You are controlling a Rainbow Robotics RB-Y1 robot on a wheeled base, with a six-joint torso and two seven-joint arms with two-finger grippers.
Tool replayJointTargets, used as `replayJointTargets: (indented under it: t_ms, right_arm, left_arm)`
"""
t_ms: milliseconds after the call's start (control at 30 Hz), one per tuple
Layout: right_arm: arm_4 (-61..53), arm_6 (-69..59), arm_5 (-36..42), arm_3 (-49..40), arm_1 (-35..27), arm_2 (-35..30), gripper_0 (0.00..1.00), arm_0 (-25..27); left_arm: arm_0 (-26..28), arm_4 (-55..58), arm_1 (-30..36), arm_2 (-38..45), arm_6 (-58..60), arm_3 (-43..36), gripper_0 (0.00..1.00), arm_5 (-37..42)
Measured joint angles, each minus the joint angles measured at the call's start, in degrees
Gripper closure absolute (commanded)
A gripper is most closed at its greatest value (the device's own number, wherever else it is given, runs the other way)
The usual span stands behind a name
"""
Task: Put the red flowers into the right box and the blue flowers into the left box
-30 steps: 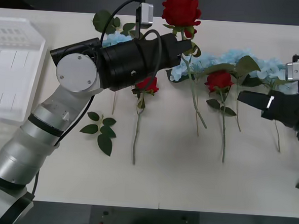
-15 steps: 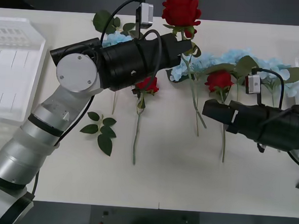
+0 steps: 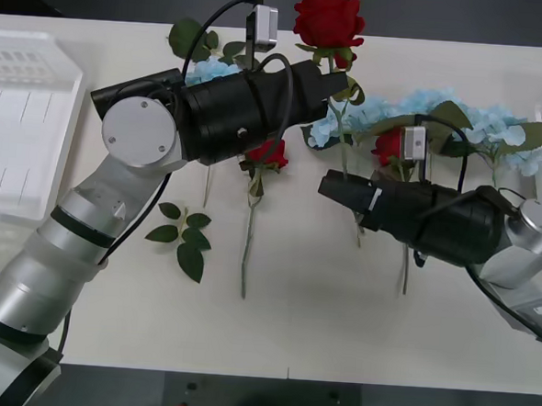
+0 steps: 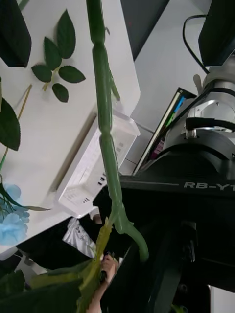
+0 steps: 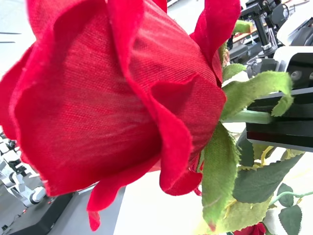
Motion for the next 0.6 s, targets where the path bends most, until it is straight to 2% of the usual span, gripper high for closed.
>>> replayJointTargets:
  t_ms: [133, 233, 300, 600]
  right_arm:
    - [0.0, 0.0, -0.1, 0.0, 0.5, 0.0, 0.65, -0.2]
    - [0.0, 0.0, -1.1, 0.0, 0.5, 0.0, 0.93, -0.2]
    - [0.0, 0.0, -1.3, 0.0, 0.5, 0.0, 1.00, -0.2]
    - [0.0, 0.0, -1.8, 0.0, 0.5, 0.0, 1.00, -0.2]
  left_arm:
    - [0.0, 0.0, 0.0, 0.0, 0.0, 0.0, 1.00, 0.0]
    - [0.0, 0.0, 0.0, 0.0, 0.1, 0.0, 1.00, 0.0]
    - [0.0, 0.0, 0.0, 0.0, 0.1, 0.0, 1.00, 0.0]
    - [0.0, 0.0, 0.0, 0.0, 0.1, 0.0, 1.00, 0.0]
